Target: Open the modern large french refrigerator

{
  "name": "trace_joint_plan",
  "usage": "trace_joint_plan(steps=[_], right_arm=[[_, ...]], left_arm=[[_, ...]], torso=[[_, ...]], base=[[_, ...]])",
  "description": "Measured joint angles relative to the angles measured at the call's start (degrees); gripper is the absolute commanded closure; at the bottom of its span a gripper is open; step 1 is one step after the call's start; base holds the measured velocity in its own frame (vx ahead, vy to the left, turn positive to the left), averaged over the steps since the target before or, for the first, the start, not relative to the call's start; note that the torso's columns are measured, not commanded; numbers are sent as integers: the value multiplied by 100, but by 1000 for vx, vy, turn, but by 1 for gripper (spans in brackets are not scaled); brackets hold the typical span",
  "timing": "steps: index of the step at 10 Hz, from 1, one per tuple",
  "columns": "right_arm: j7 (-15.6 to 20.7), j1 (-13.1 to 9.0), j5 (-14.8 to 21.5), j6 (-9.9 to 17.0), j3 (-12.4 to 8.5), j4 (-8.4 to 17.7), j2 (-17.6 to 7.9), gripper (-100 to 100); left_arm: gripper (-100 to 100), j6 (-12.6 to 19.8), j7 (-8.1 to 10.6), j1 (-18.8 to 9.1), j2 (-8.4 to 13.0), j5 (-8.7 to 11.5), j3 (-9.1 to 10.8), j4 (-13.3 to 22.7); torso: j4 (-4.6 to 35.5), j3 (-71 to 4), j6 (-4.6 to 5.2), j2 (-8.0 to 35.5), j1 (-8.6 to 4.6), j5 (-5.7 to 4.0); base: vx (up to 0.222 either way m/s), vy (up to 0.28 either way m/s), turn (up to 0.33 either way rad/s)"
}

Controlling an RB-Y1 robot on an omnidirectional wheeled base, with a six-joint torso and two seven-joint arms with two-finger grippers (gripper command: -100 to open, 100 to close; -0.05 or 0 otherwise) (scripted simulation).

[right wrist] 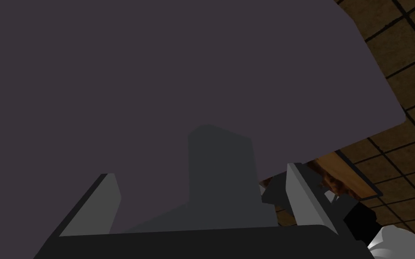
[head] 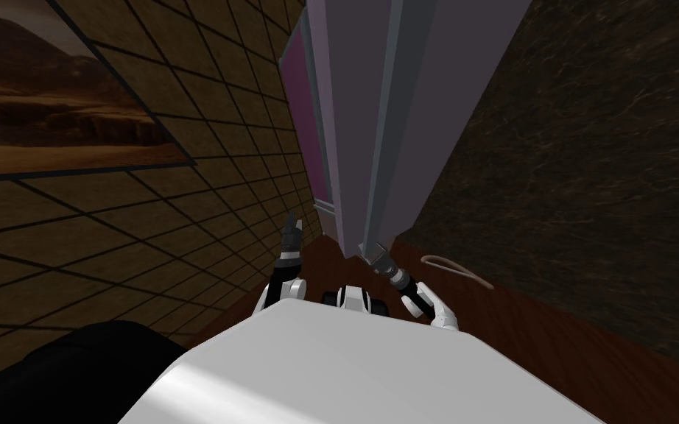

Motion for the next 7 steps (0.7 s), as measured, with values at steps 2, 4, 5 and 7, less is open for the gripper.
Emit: trace_joint_plan(steps=[2, 4, 5, 7], right_arm=[[-172, -163, -9, 150, -45, -39, -55, -100], [-366, -284, -3, 333, -73, -99, -138, -100], [-468, -322, 13, 465, -67, -173, -165, -100], [-654, -438, 8, 612, -96, -200, -252, -100]], left_arm=[[0, 0, 0, 0, 0, 0, 0, 0], [0, 0, 0, 1, 1, 0, 0, 0], [0, 0, 0, 1, 1, 0, 1, 0], [0, 0, 0, 1, 0, 0, 0, 0]], torso=[[-4, -6, -2, -10, -24, -7], [30, -4, 1, 10, -21, 2], [54, 2, 1, 27, -19, 9], [89, 12, 15, 55, -31, 15]], base=[[-71, 17, -5], [-67, 7, 12], [-72, 7, 13], [-53, 13, 9]])
